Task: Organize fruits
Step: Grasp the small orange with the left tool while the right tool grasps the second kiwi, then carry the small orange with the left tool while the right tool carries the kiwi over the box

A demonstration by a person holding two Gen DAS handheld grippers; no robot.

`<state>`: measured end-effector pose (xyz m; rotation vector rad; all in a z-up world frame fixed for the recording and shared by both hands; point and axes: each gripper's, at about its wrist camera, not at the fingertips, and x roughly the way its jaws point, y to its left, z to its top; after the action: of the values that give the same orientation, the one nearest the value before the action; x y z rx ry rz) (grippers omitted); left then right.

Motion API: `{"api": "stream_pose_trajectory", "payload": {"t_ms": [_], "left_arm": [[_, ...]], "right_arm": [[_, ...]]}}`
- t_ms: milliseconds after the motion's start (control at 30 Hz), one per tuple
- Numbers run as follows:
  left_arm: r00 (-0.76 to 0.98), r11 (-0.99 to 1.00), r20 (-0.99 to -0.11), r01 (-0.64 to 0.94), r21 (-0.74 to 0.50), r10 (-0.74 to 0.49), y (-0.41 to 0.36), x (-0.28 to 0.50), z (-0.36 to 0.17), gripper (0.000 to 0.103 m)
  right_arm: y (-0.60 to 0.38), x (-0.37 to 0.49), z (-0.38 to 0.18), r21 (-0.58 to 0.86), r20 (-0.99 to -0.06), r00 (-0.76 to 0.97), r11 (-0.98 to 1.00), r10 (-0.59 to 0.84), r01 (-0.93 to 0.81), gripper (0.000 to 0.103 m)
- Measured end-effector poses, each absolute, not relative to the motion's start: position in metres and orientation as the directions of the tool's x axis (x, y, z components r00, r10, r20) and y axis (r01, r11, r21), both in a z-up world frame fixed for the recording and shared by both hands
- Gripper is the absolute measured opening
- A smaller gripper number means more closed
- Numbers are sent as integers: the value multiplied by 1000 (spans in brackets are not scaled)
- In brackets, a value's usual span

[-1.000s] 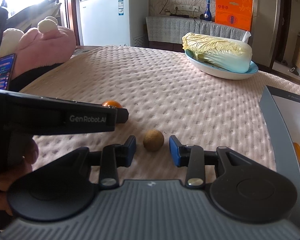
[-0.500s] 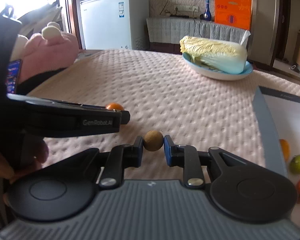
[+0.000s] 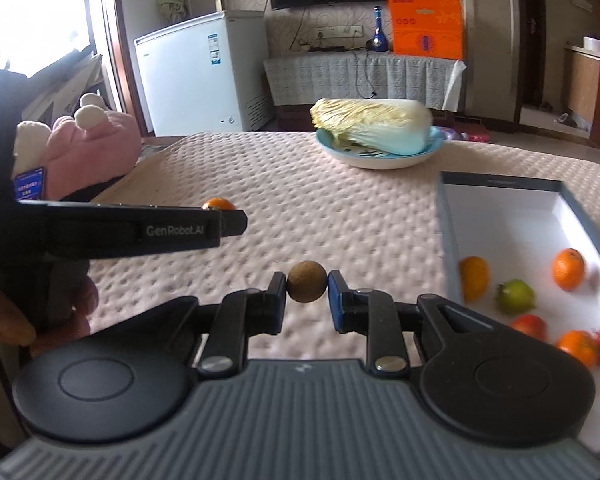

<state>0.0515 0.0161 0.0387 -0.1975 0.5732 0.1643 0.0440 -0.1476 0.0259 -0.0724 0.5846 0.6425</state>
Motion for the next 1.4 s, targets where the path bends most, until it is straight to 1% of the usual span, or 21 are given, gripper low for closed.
{"api": "stream_pose_trajectory", "payload": {"t_ms": [233,633,900,1400], "left_arm": [[843,977,-533,-167,-135,71,-8,51,50,38],[859,988,-513,-87,-125,11,-58,54,60,38],[867,990,-497,-32,-134,-39,-88,62,63,38],[855,991,-508,39,-131,-101,-125,78,54,38]], "right_arm": [[-180,32,33,102,-521,680,828,516,-551,25],[-230,11,52,119,-468,737,861,488,-495,25],[-258,12,50,124,-473,753,881,457,-457,25],[-287,11,46,118,-480,764,895,431,-431,25]]}}
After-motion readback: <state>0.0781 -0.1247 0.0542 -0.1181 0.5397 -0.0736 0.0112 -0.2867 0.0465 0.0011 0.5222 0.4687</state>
